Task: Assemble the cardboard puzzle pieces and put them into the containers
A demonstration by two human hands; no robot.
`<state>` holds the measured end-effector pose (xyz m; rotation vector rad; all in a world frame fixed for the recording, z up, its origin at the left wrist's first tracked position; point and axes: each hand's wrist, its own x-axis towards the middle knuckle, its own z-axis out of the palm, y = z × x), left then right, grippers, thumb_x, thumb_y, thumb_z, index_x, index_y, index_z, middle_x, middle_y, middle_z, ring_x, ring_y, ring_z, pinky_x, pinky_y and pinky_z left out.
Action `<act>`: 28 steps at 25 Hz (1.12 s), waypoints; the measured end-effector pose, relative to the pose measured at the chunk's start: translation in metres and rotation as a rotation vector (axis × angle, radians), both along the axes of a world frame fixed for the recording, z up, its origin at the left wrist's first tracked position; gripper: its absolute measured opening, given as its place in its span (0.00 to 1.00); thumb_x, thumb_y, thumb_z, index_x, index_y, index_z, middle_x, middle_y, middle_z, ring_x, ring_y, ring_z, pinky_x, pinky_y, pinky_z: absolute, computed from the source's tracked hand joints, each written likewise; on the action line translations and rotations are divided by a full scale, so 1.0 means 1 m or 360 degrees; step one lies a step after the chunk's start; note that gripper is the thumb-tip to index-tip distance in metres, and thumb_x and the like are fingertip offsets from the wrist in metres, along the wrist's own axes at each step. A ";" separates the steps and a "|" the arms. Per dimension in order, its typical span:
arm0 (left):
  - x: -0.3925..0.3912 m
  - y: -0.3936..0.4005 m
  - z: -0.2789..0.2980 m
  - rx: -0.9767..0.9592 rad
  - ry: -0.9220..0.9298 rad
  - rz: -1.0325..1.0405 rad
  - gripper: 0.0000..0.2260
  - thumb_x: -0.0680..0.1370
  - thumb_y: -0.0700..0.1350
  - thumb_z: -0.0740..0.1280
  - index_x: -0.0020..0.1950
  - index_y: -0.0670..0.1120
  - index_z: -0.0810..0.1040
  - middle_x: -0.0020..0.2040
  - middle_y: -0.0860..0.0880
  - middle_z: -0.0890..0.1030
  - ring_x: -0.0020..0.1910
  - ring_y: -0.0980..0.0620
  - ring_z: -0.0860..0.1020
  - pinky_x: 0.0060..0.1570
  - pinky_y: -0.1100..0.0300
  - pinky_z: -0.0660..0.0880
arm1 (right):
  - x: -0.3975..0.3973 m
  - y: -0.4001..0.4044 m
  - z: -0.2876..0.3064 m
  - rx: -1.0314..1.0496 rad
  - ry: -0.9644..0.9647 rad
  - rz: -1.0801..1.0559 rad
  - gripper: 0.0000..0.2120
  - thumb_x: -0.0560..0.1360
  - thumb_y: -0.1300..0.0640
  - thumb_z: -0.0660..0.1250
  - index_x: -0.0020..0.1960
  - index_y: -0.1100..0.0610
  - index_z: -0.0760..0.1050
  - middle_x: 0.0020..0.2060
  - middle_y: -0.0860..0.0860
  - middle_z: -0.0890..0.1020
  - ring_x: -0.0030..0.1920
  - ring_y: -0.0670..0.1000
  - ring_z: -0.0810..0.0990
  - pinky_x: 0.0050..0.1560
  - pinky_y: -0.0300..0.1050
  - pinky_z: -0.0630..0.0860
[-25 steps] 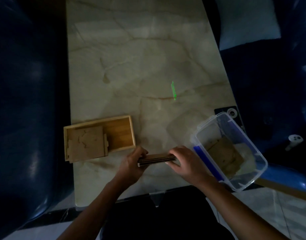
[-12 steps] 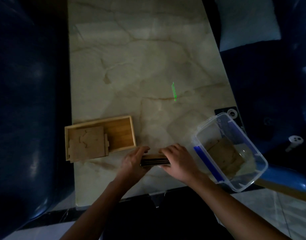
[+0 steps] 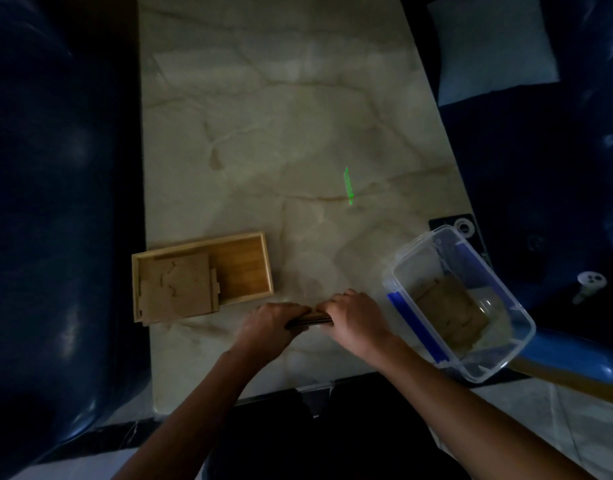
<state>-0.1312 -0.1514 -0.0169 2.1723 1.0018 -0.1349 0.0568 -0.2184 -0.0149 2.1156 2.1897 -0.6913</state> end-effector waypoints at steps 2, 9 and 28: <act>-0.001 0.001 -0.004 -0.0026 -0.0036 0.0018 0.16 0.75 0.54 0.68 0.63 0.60 0.77 0.56 0.57 0.83 0.52 0.54 0.81 0.49 0.53 0.79 | 0.000 0.001 0.001 -0.0025 -0.0022 -0.0002 0.10 0.72 0.47 0.69 0.47 0.51 0.81 0.40 0.51 0.83 0.43 0.57 0.80 0.41 0.49 0.77; -0.015 -0.001 -0.024 -0.0301 -0.0182 0.0405 0.16 0.74 0.48 0.74 0.61 0.54 0.81 0.53 0.54 0.85 0.50 0.61 0.81 0.47 0.70 0.76 | 0.000 0.008 0.002 0.0057 0.0053 -0.0095 0.11 0.71 0.46 0.70 0.44 0.54 0.82 0.37 0.51 0.84 0.41 0.57 0.82 0.39 0.49 0.77; -0.004 -0.009 0.037 -0.1637 -0.0631 0.1096 0.16 0.75 0.39 0.72 0.61 0.42 0.77 0.54 0.41 0.84 0.53 0.43 0.83 0.48 0.50 0.80 | 0.020 -0.016 0.052 -0.0588 0.1674 -0.1489 0.07 0.72 0.53 0.75 0.49 0.52 0.85 0.45 0.46 0.87 0.48 0.47 0.86 0.57 0.49 0.79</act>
